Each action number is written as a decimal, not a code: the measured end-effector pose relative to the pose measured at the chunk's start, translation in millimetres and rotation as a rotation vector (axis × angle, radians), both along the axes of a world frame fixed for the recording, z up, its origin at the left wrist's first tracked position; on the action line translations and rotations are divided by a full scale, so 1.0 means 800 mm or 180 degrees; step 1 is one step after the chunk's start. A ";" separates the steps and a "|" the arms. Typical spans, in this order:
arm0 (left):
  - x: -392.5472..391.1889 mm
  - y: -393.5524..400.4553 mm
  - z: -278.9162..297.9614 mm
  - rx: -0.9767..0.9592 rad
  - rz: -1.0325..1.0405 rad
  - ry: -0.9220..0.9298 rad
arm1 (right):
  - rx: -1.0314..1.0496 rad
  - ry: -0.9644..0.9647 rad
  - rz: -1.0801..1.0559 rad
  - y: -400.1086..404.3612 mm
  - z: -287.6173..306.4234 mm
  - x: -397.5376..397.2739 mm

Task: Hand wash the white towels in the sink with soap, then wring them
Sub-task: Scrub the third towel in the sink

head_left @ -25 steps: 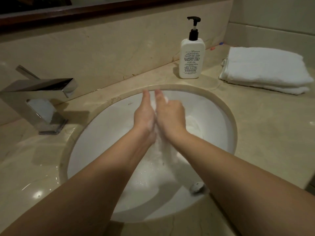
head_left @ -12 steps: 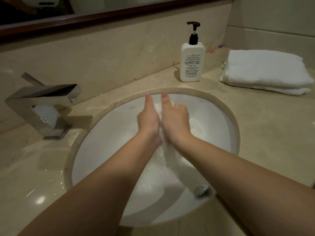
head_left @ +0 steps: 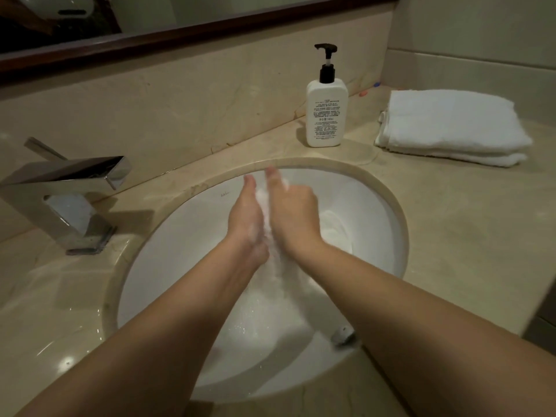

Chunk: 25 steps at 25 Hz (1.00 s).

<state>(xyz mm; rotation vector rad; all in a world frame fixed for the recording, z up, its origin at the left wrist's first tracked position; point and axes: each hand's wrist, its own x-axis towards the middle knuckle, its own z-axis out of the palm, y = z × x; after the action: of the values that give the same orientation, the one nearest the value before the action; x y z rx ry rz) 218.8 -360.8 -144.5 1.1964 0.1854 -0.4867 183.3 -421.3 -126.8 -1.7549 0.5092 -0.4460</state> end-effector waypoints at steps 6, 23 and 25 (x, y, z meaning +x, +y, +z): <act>-0.003 -0.007 0.004 -0.0043 0.0170 0.0092 | 0.0072 -0.0135 0.0268 0.008 -0.007 -0.014; -0.001 -0.003 0.006 -0.0084 -0.0048 0.0119 | -0.0041 -0.0097 0.0145 0.006 -0.008 -0.012; -0.003 -0.005 0.005 -0.0077 0.0041 0.0083 | -0.0176 -0.0131 -0.0041 -0.001 -0.004 -0.003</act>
<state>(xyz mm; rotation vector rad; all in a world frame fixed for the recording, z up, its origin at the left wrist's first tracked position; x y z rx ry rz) 216.1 -365.0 -140.2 1.1651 0.2088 -0.4923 180.7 -421.7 -129.7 -1.7927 0.4831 -0.5085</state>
